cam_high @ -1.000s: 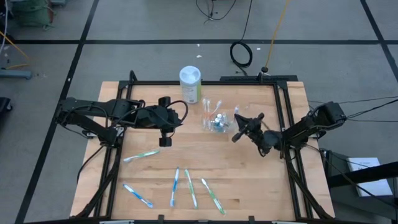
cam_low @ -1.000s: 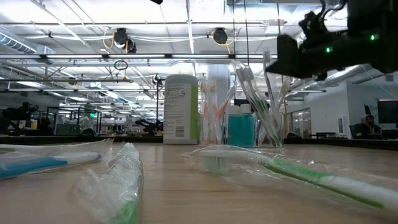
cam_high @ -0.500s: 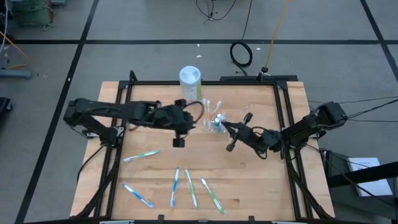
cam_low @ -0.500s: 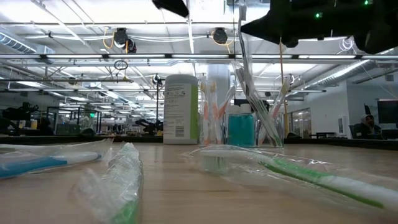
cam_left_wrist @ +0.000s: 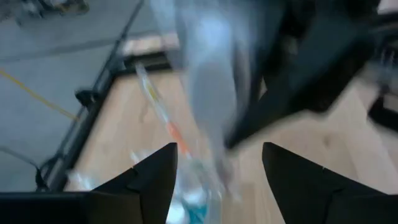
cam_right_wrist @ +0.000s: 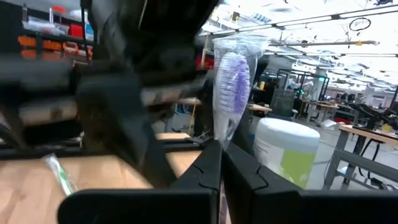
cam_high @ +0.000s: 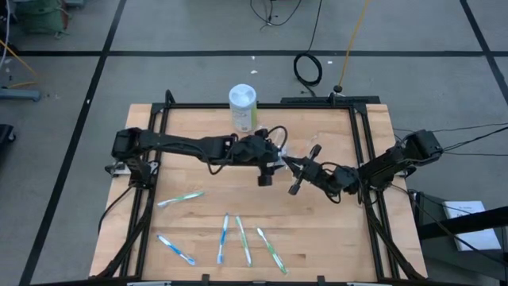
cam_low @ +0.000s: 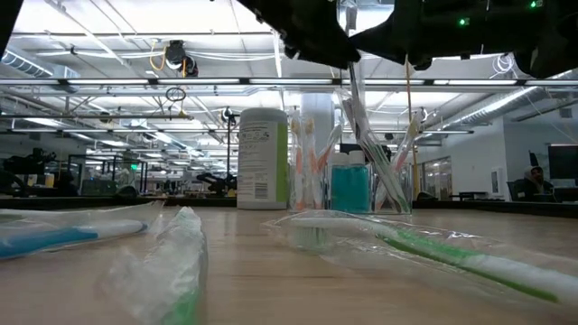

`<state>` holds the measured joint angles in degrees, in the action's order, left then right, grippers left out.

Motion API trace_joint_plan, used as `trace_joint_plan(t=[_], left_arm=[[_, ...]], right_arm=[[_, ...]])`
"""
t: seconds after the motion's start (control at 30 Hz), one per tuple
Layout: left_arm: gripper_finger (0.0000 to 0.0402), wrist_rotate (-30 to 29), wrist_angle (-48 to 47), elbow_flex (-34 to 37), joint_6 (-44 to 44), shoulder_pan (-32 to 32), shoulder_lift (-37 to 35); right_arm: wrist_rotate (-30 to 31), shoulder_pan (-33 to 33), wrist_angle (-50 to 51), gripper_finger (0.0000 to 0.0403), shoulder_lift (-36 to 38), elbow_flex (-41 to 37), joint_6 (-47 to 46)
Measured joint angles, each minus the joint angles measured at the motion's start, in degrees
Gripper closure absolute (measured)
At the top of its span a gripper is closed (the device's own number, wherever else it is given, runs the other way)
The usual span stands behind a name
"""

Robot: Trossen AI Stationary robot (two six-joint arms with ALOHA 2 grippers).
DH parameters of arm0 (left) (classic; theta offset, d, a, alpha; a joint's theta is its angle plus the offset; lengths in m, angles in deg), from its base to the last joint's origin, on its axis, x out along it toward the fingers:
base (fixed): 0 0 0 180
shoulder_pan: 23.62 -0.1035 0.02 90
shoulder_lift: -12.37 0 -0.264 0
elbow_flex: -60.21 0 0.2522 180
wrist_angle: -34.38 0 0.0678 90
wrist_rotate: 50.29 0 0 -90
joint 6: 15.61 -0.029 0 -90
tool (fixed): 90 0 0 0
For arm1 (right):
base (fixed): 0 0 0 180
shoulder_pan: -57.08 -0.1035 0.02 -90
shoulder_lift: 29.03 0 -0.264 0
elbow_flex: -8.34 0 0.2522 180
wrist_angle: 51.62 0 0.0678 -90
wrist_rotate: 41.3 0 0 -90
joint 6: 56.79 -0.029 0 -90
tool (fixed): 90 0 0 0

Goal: Pick & Place toothbrushing station
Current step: Put the purple toothbrush into the transparent organizer

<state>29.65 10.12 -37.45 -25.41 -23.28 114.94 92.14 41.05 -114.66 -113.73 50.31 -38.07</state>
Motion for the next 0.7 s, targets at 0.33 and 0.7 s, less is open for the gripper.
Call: trace_joint_plan(t=[0.33,0.7], left_arm=[[0.0235,0.09,-0.30,-0.04,-0.58,-0.03,-0.26],[0.0390,2.96,-0.37,-0.04,2.75,-2.04,-0.31]], right_arm=[[-0.02,0.02,0.34,0.0403,0.00,-0.02,0.00],[0.50,0.07,0.40,0.0400,0.00,-0.02,0.33]])
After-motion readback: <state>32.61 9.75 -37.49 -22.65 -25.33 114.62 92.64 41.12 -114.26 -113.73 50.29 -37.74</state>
